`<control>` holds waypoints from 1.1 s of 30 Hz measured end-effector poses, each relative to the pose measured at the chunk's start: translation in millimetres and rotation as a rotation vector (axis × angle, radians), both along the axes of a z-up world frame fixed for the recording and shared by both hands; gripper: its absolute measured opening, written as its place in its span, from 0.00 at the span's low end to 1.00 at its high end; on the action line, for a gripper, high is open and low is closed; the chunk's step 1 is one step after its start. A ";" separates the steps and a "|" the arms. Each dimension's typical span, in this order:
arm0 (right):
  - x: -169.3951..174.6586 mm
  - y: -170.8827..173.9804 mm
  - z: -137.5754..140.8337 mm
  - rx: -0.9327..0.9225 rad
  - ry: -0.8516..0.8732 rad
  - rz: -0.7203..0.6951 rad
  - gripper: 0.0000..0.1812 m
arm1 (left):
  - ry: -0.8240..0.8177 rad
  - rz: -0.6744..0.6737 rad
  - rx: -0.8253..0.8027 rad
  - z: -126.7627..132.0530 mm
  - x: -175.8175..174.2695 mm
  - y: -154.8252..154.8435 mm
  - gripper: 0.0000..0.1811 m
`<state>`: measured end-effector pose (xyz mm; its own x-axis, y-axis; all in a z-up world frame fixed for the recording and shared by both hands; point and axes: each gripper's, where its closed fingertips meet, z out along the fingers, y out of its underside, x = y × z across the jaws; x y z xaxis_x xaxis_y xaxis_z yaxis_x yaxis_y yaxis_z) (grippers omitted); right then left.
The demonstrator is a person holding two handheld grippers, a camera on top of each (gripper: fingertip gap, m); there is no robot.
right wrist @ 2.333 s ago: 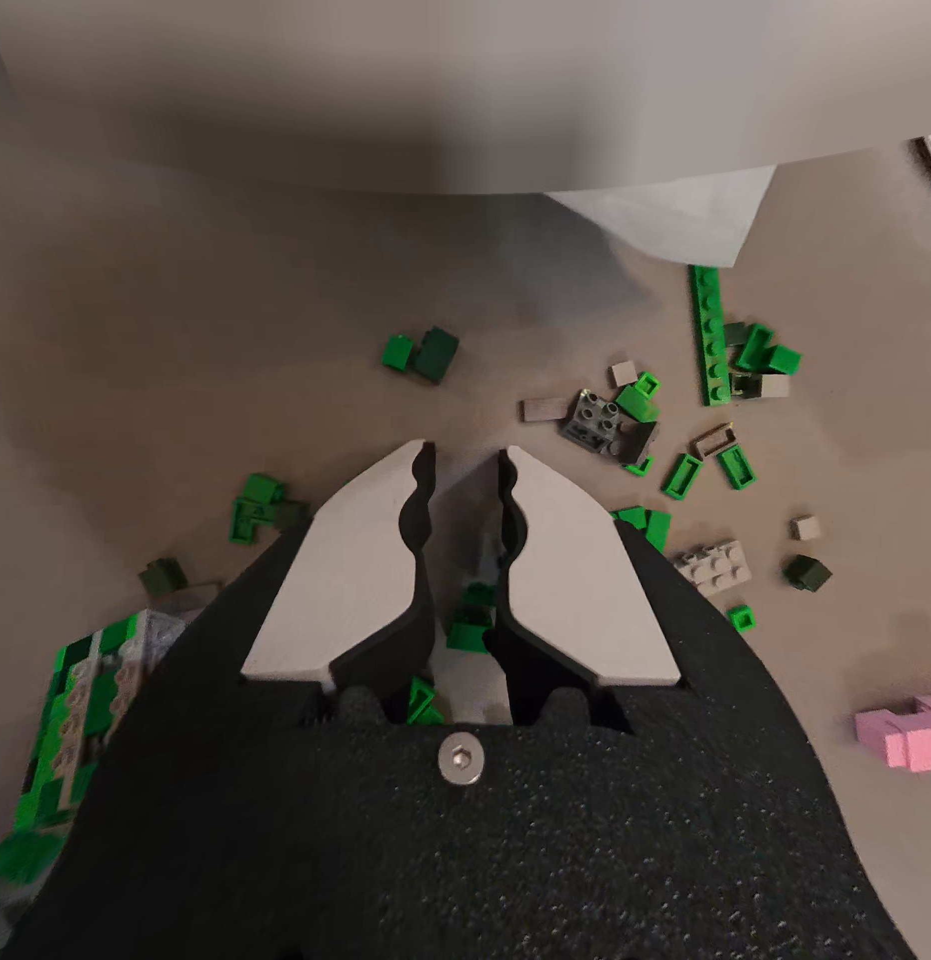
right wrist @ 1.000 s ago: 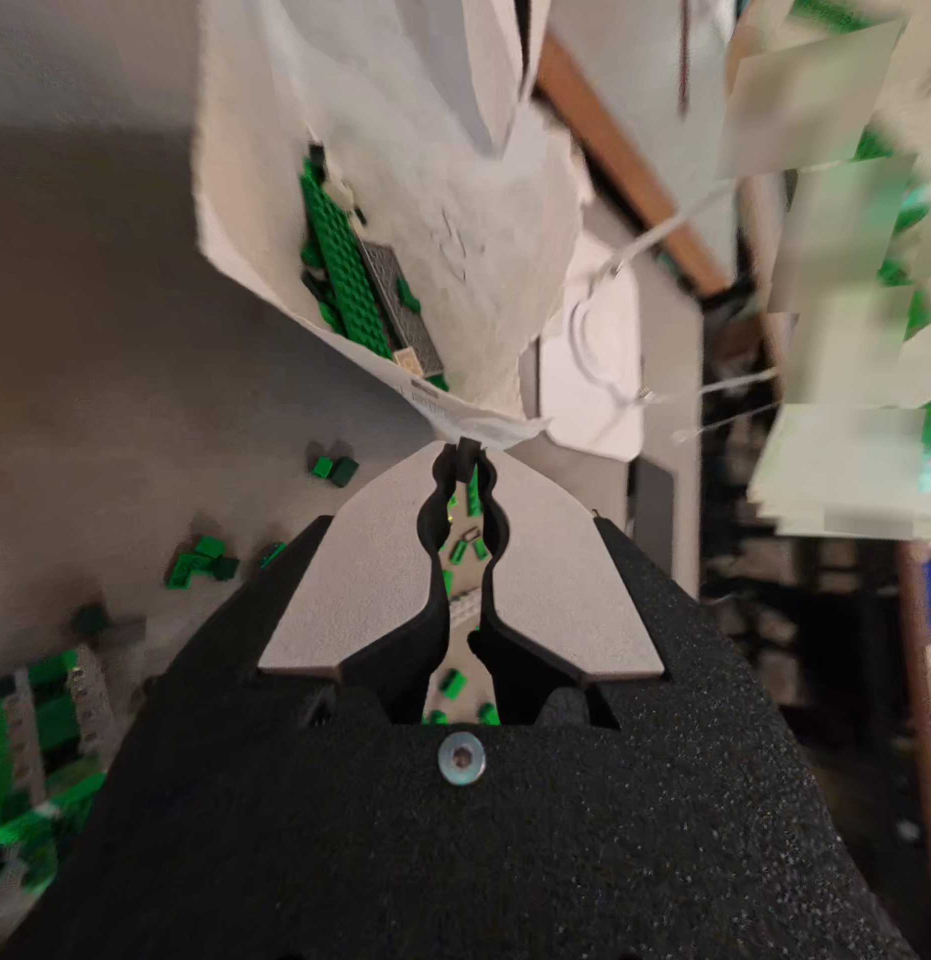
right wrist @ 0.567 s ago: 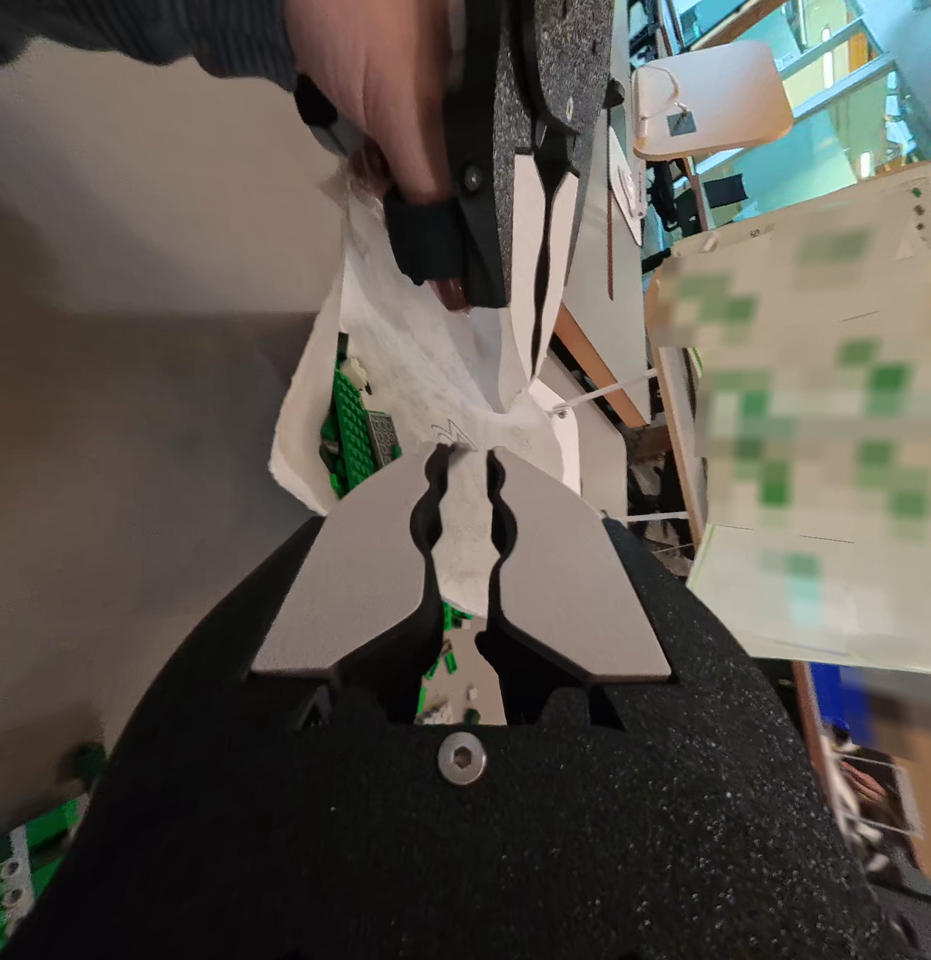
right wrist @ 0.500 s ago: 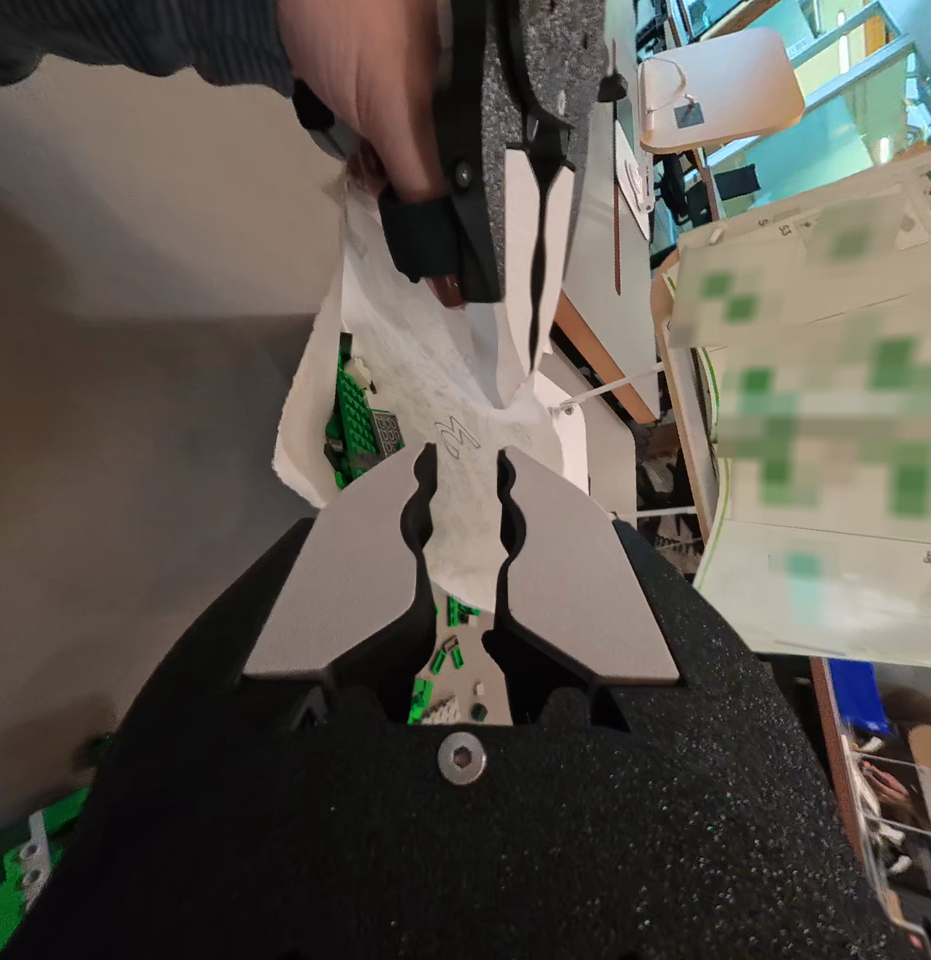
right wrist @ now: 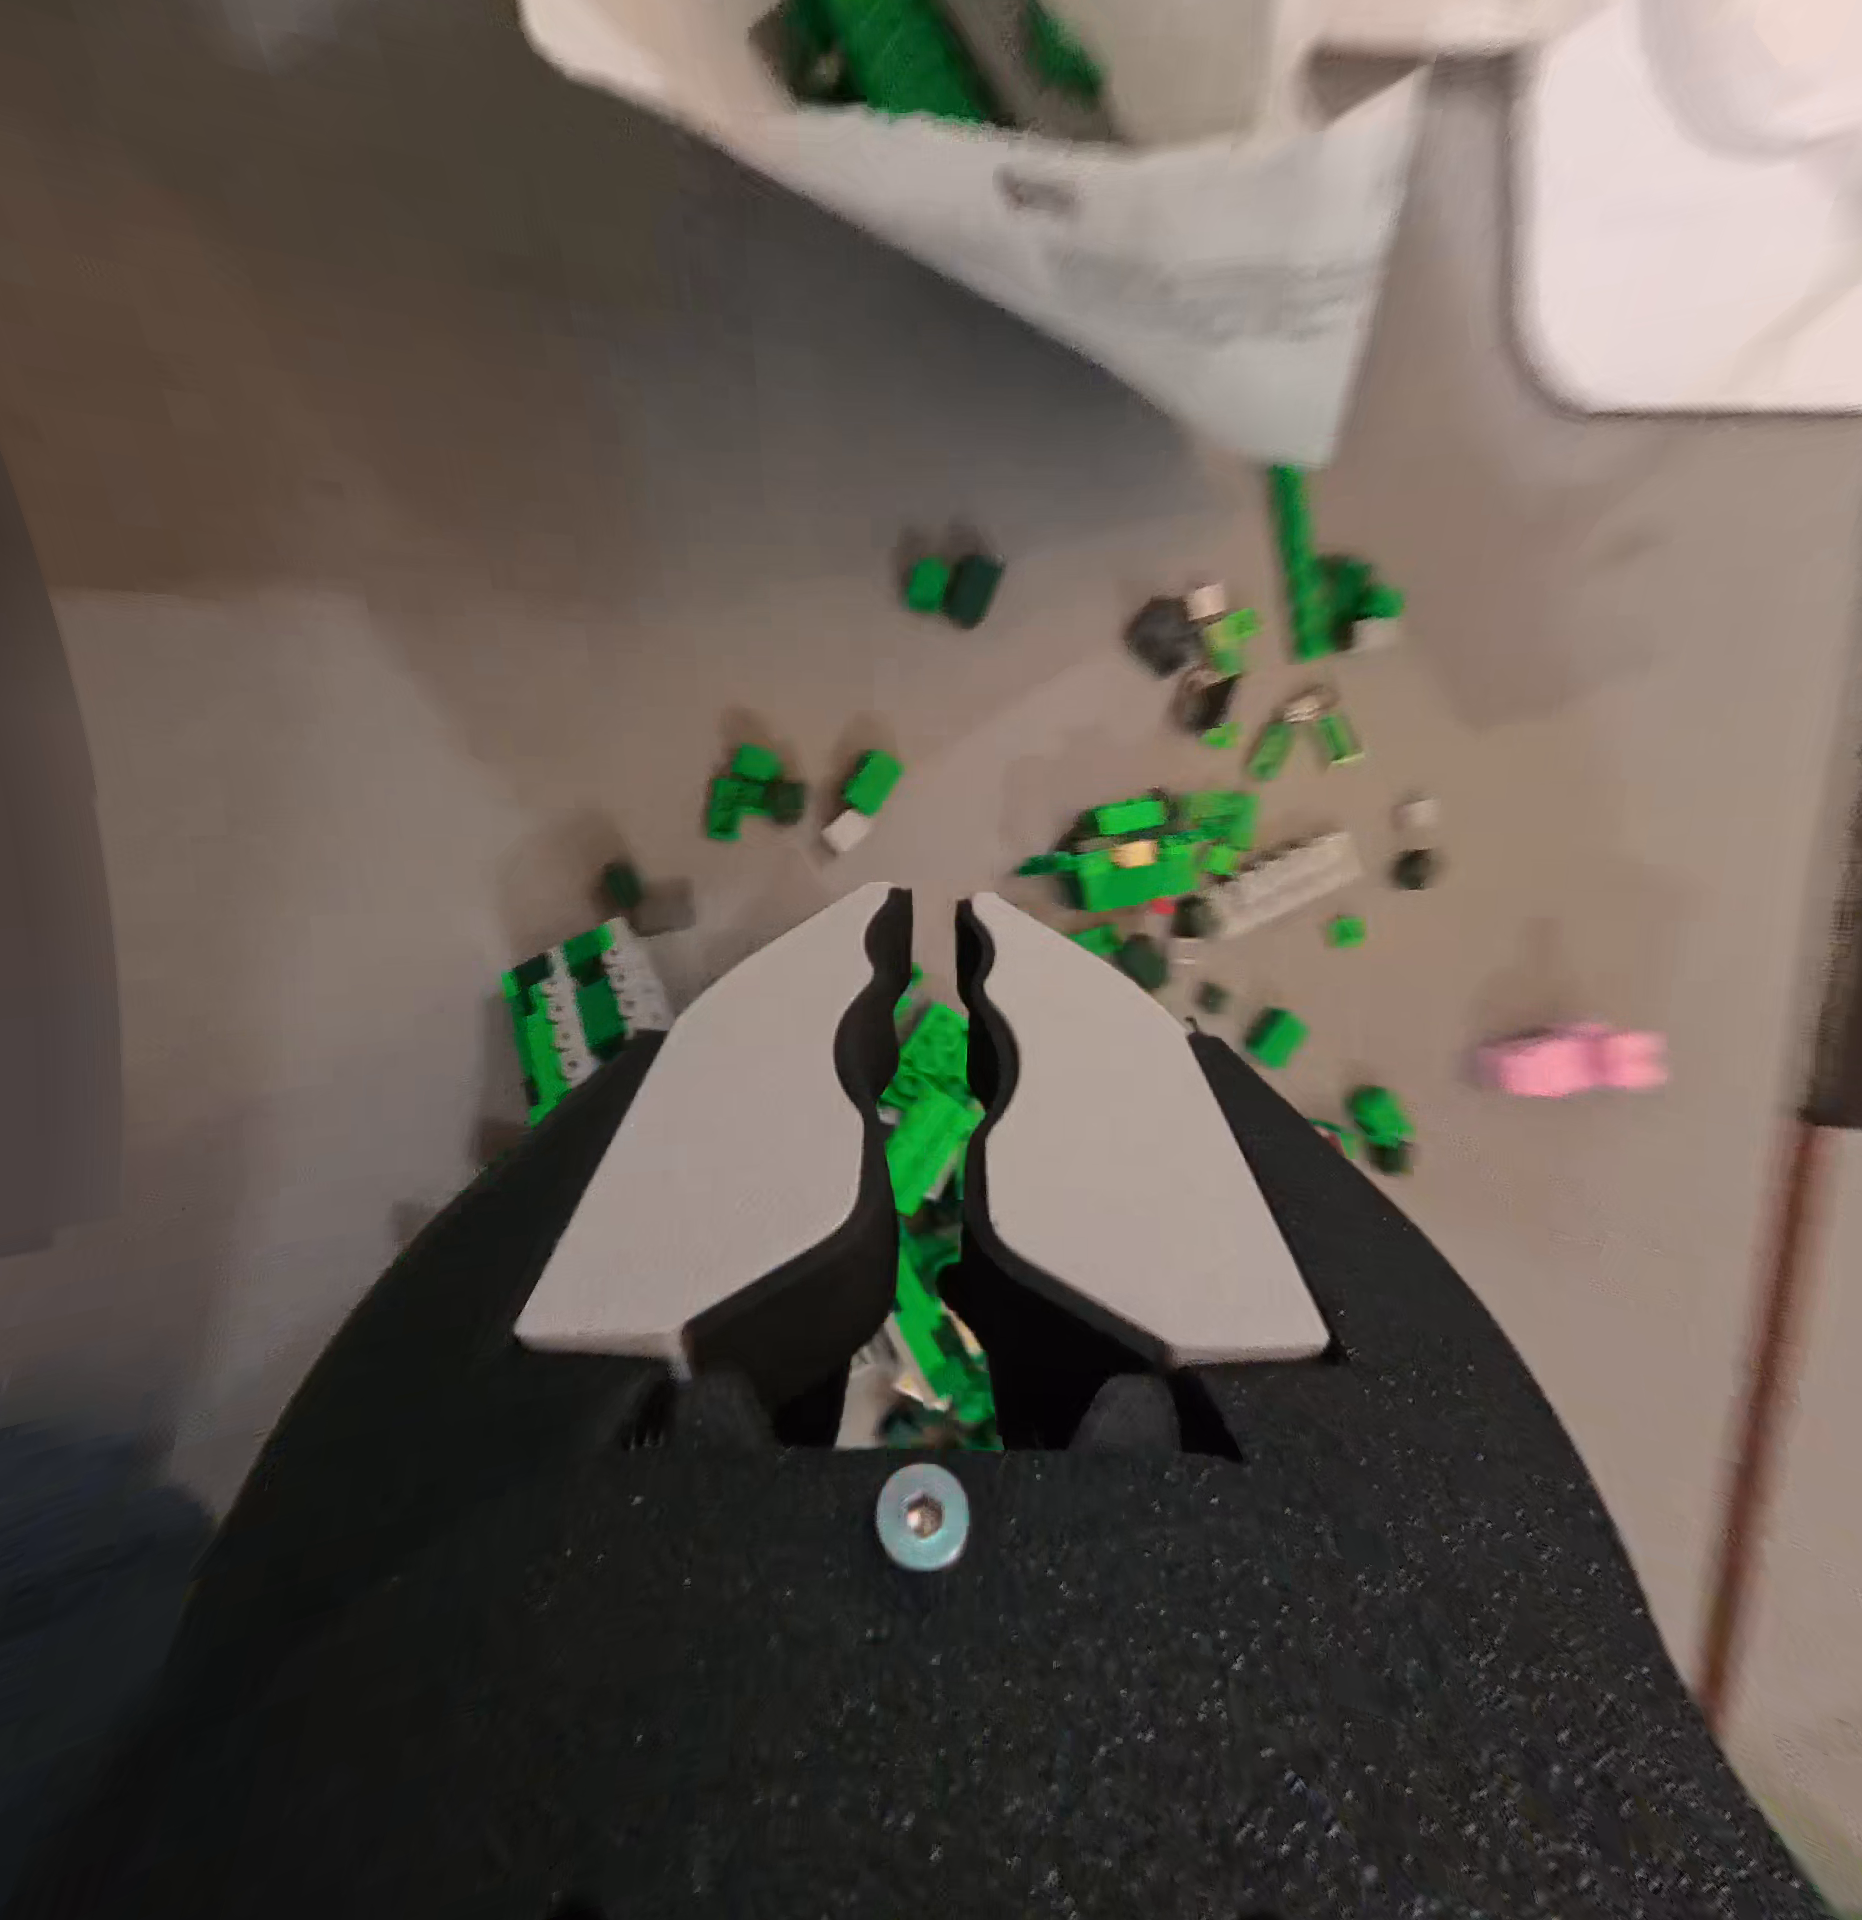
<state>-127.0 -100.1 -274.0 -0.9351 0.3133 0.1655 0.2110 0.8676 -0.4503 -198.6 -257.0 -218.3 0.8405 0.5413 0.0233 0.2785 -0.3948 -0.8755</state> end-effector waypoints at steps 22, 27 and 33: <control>-96.5 -34.6 -40.4 -0.068 0.116 -0.010 0.02 | 0.023 0.062 0.017 6.6 -8.0 -15.8 0.00; -123.0 -46.1 -63.1 0.054 0.056 0.090 0.01 | 0.023 0.072 0.025 7.4 -9.9 -21.2 0.00; -115.6 -42.4 -77.8 0.138 -0.068 0.204 0.06 | 0.020 0.079 0.035 7.7 -11.8 -24.4 0.00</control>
<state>-242.7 -142.5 -351.8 -0.9871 0.0962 0.1281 0.0514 0.9475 -0.3157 -210.4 -281.4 -210.6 0.7956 0.6052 0.0272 0.2902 -0.3412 -0.8941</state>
